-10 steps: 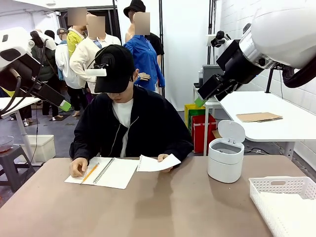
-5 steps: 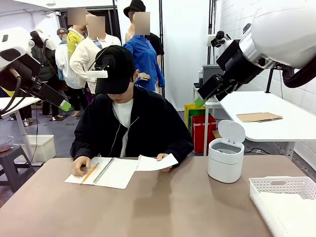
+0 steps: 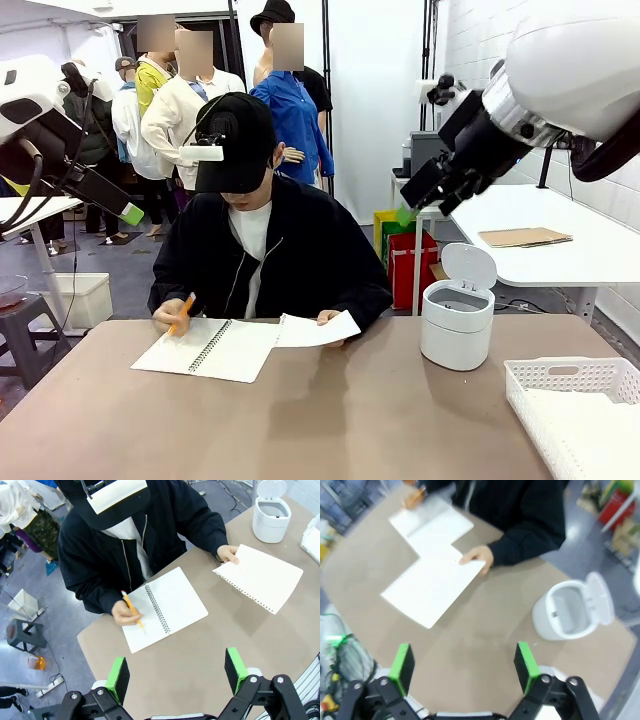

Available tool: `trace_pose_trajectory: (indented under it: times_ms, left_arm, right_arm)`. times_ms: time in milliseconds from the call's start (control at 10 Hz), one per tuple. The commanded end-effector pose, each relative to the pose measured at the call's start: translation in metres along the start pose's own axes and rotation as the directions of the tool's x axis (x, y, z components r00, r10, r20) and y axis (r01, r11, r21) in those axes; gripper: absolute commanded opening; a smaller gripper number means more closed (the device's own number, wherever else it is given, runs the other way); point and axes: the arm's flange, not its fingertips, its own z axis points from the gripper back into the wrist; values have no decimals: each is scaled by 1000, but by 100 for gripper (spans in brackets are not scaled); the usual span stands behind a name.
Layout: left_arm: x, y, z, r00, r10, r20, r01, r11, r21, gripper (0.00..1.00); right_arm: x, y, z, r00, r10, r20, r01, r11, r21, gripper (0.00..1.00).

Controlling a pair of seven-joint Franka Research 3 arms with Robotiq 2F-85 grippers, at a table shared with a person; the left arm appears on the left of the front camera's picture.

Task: Sort the paper based on its condition.
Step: If a person hands you a paper, place it in the Organizing basket , and if it's crumpled, put it in the Trash can.

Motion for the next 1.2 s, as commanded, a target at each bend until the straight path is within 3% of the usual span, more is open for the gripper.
trace_pose_trajectory:
  times_ms: [0,300,400,700,1100]
  left_arm:
    - [0,0,-1,1000,1,2,-1,1000,-4,100]
    - [0,0,-1,1000,1,2,-1,1000,-4,100]
    - [0,0,-1,1000,1,2,-1,1000,-4,100]
    - [0,0,-1,1000,1,2,-1,1000,-4,100]
    - [0,0,-1,1000,1,2,-1,1000,-4,100]
  right_arm:
    - [13,-12,-30,973,-185,-141,197,977,81,100]
    - [4,-19,-73,889,-348,-297,388,917,89,100]
    - [-2,-25,-89,831,-437,-345,496,863,101,100]
    - [-18,-35,-137,662,-658,-359,721,690,66,100]
    - [-39,-29,-187,579,-714,-393,808,567,160,100]
